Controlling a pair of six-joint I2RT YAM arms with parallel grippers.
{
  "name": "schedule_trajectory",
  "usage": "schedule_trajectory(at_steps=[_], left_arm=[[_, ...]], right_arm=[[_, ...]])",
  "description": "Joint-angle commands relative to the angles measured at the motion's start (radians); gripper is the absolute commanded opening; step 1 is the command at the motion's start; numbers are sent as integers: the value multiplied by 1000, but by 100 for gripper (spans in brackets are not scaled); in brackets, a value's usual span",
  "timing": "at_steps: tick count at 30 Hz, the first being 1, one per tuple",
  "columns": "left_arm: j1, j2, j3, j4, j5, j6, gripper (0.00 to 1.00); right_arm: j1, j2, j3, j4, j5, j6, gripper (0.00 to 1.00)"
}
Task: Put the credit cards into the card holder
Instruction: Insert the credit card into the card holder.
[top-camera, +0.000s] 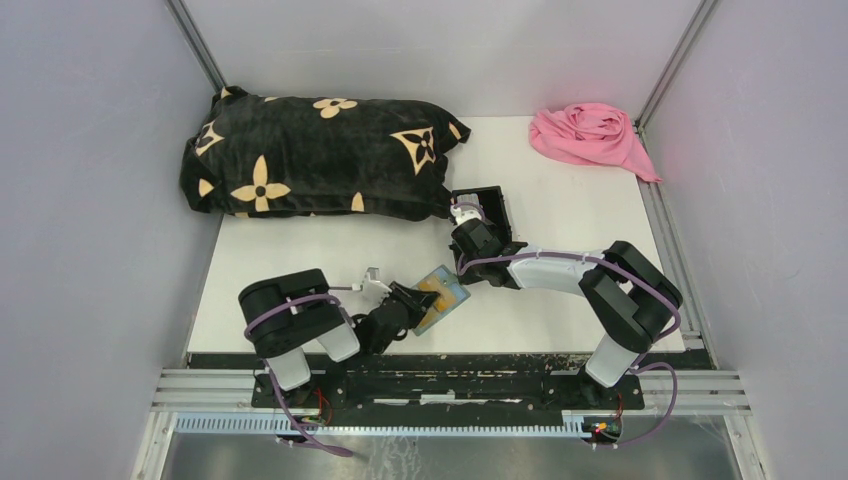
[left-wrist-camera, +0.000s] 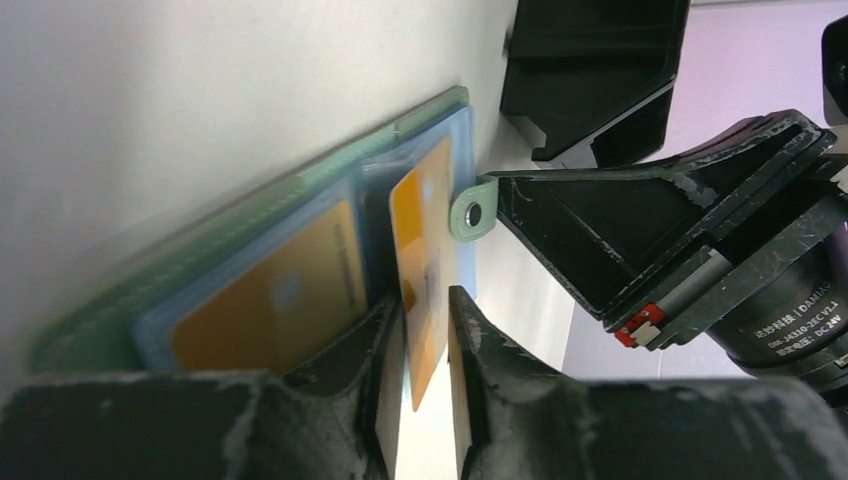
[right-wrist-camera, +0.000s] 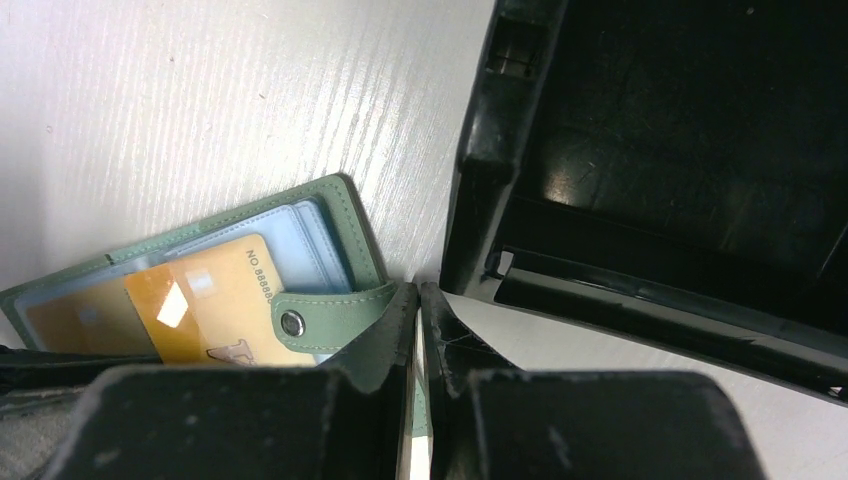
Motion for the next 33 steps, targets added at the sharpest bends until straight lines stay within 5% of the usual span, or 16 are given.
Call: schedule_trajectory(at_steps=[1,11,33], left_arm=[[-1,-48,41,-229,36,82,35],[0,-86,71,-333,46,109,49],[63,-95,148,-576,159,191,50]], right_arm=[[26,19,14,-52,-47,9,9],[48,4,7,-53,-51,27,10],[85,-47,11,-79,-23,44,10]])
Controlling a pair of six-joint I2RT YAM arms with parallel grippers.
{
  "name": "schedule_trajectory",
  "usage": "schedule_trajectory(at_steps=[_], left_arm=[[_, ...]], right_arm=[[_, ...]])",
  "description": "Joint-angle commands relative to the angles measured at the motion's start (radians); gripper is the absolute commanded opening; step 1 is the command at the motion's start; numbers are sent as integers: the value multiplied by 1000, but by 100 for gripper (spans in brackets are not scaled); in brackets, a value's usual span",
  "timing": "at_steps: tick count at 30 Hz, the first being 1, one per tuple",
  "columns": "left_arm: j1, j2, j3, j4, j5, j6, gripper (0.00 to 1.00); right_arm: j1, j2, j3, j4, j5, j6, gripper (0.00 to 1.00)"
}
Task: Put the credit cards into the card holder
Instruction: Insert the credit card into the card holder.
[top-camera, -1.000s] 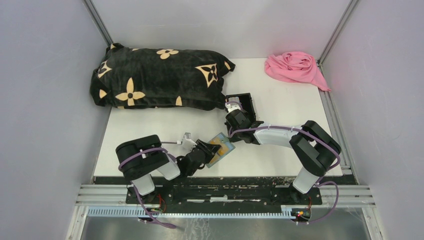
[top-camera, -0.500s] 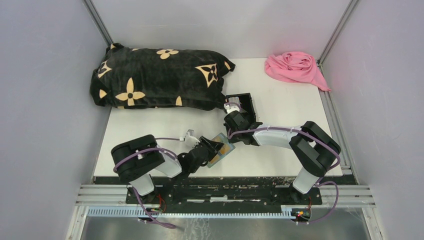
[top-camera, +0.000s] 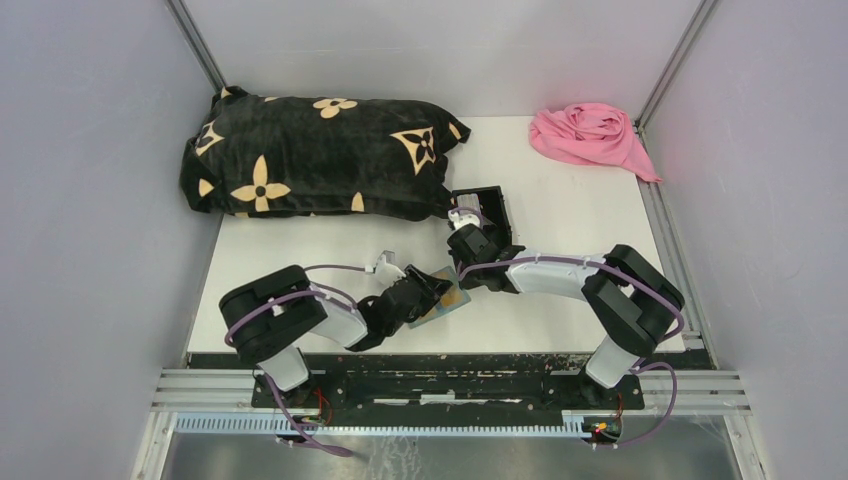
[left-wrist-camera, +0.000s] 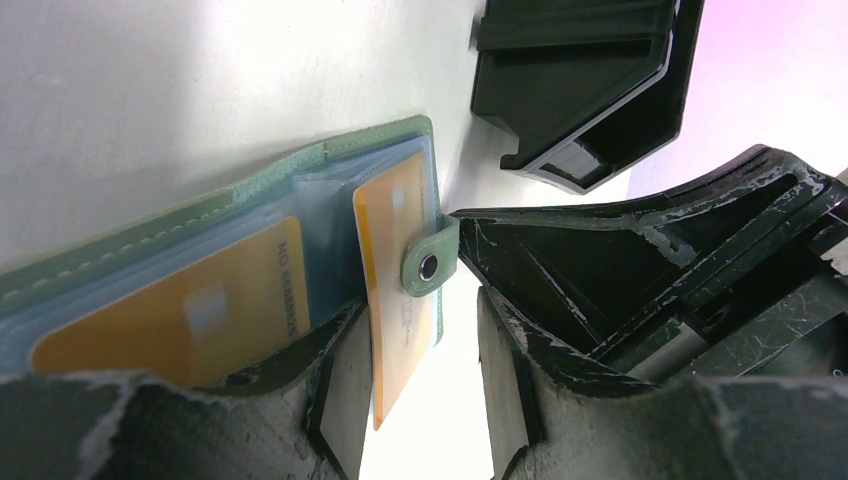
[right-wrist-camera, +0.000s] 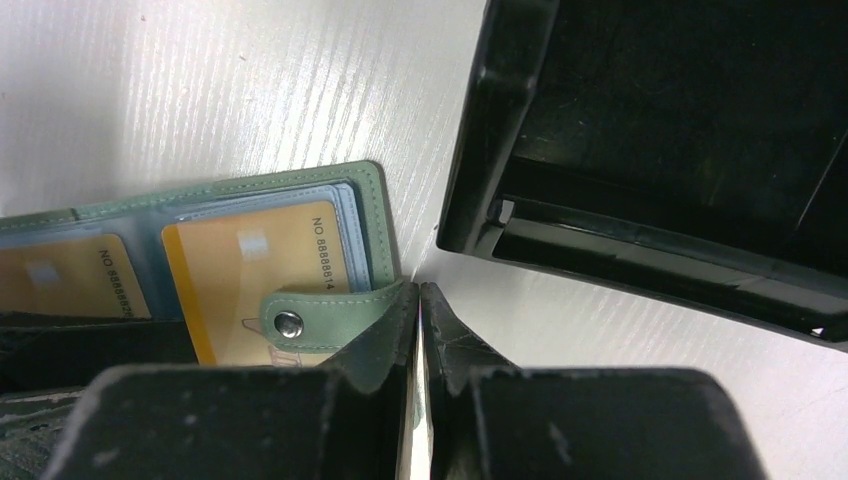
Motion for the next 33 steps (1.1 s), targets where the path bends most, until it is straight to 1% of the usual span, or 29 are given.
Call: schedule_trajectory(at_steps=[1,5,8,9,11,14,15,18,28,33], left_arm=[[4,-18,-27,-274,28,100,51],[6,-100,18,-479,-31,175,62],[9,-139,50,-578,-76,225,71],[9,-150,59,-604,-87,237,75],[12,-162,82,-658,-116,264,78],[15,-167,121,-725,-146,294,85],[16,-165,132,-744,-152,303,90],[22,-156,159,-789,-161,324,100],[32,-139,183,-859,-156,339,99],[32,-180,175,-848,-157,357,99]], right_arm=[[43,-25,12,-19,-90,36,10],[43,-22,18,-20,-87,39,11],[44,-24,23,-20,-84,43,11],[43,-24,25,-20,-84,44,11],[43,-25,28,-23,-82,46,12],[43,-23,33,-26,-80,49,13],[43,-23,36,-27,-80,50,13],[43,-24,38,-29,-77,51,13],[43,-34,45,-40,-66,52,13],[43,-33,41,-34,-62,55,13]])
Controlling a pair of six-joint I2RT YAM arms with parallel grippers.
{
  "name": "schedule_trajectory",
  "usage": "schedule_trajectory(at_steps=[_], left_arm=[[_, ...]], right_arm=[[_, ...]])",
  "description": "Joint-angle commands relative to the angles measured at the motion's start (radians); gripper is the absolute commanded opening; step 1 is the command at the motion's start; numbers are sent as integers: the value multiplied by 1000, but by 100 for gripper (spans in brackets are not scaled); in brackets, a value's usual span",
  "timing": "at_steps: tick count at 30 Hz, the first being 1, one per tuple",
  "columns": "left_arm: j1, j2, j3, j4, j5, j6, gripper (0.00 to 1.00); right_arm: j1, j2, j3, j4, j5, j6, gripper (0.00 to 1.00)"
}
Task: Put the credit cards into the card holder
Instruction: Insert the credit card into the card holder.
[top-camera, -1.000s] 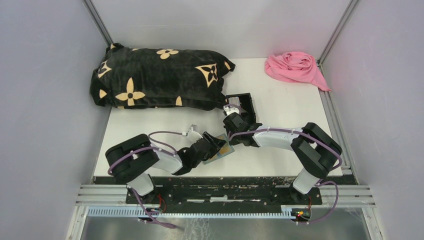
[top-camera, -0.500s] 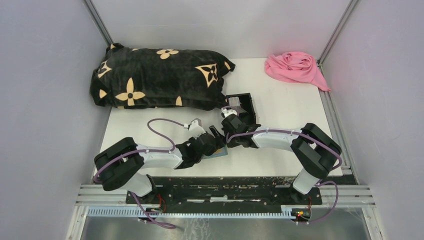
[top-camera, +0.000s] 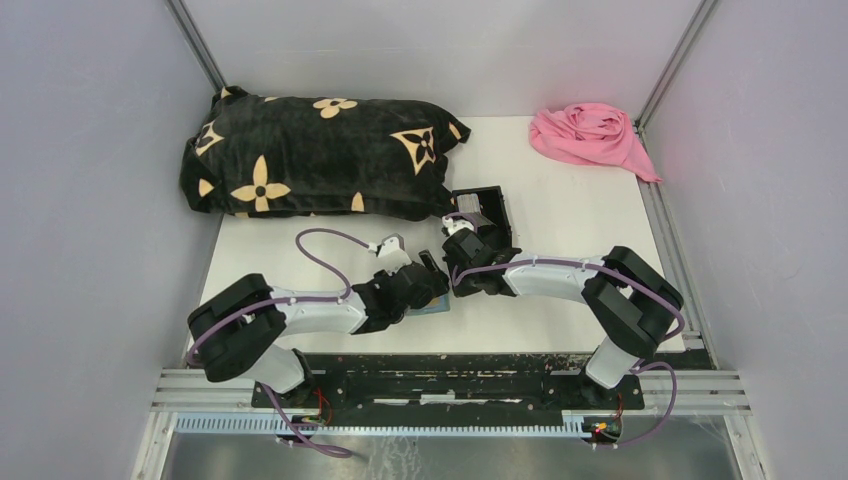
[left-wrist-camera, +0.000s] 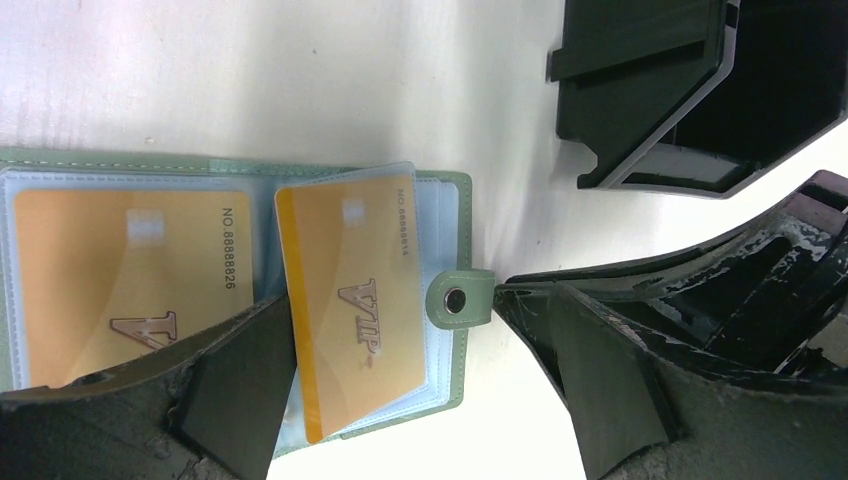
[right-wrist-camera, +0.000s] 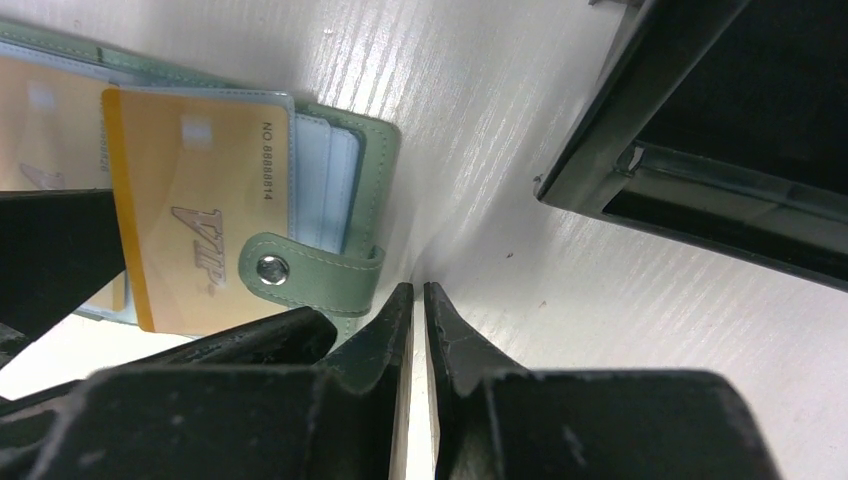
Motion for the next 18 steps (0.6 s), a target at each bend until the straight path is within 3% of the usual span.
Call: schedule_trajectory(at_steps=[1,8,18], left_arm=[[17,-12,-40,-185,-46,88,99],[16,-97,-45,-199,-48,131,99],[12,-82,-16,-184,-13,208,99]], right_arm=[[7,-30,29,6,5,11,13],[7,-29,26,12,9,12,14],[7,-32,28,13,4,17,14]])
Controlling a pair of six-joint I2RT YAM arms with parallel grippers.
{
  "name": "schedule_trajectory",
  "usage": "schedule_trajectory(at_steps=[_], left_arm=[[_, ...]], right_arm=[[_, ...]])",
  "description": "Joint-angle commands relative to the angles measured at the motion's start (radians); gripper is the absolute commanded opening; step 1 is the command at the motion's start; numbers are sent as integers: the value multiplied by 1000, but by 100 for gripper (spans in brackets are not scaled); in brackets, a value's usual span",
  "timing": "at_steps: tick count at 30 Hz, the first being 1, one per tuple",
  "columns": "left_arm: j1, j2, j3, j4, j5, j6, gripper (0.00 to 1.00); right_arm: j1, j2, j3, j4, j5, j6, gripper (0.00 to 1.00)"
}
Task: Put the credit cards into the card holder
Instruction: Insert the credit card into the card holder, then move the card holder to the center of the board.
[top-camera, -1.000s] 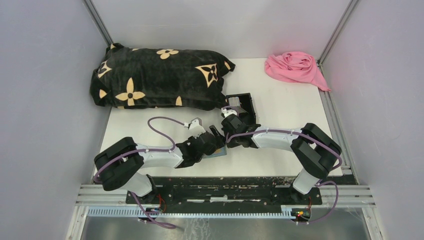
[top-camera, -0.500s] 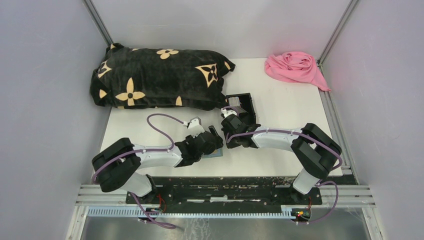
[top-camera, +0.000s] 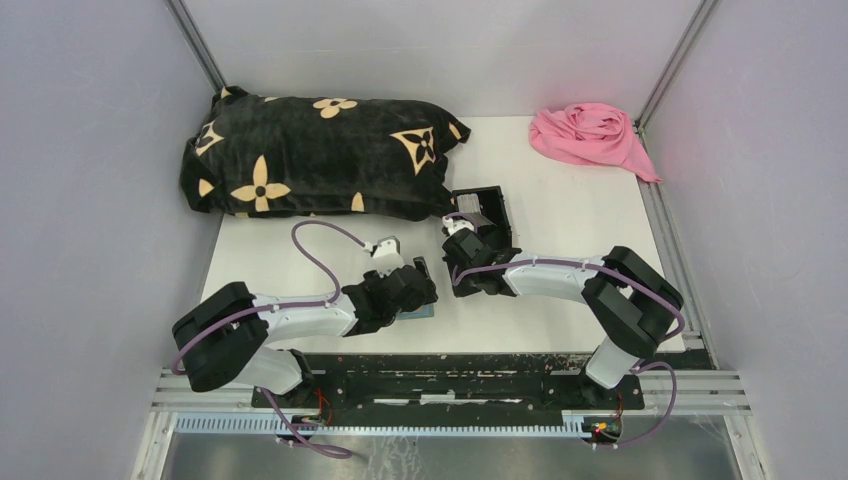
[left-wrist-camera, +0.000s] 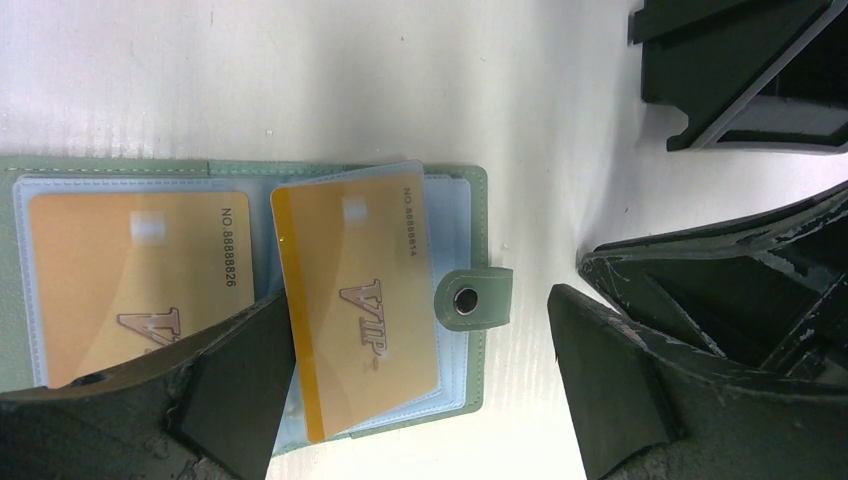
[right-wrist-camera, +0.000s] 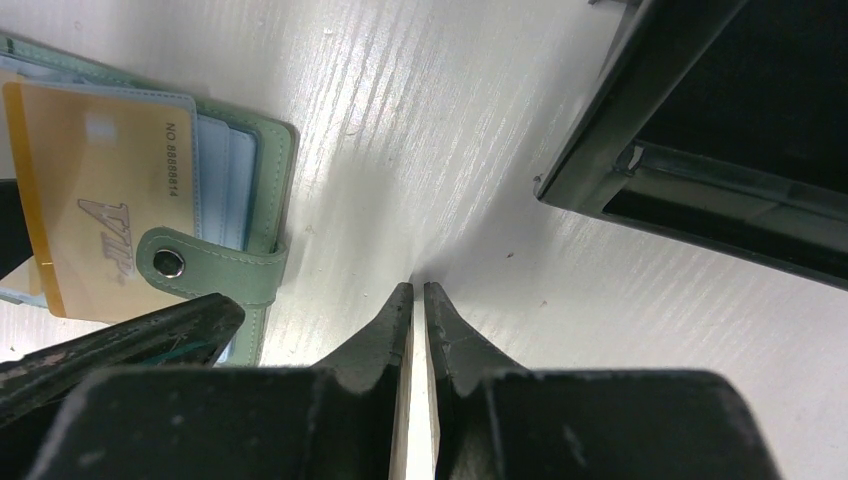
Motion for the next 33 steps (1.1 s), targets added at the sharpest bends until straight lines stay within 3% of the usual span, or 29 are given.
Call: schedule_trajectory(at_steps=[1,10,21,33], left_arm=[[1,22,25,-57,-2,107,99],[-14,-70,-1,37,-6,179,99],[-15,-120,-13,-24,20,168,99],[6,-375,-148,-186,-268,-28,99]], right_arm=[[7,-32,28,14,4,13,14],[7,-50,14,11,16,12,16],[7,-69,15,3,12,15,19],[14,-99,10,16,-12,22,24]])
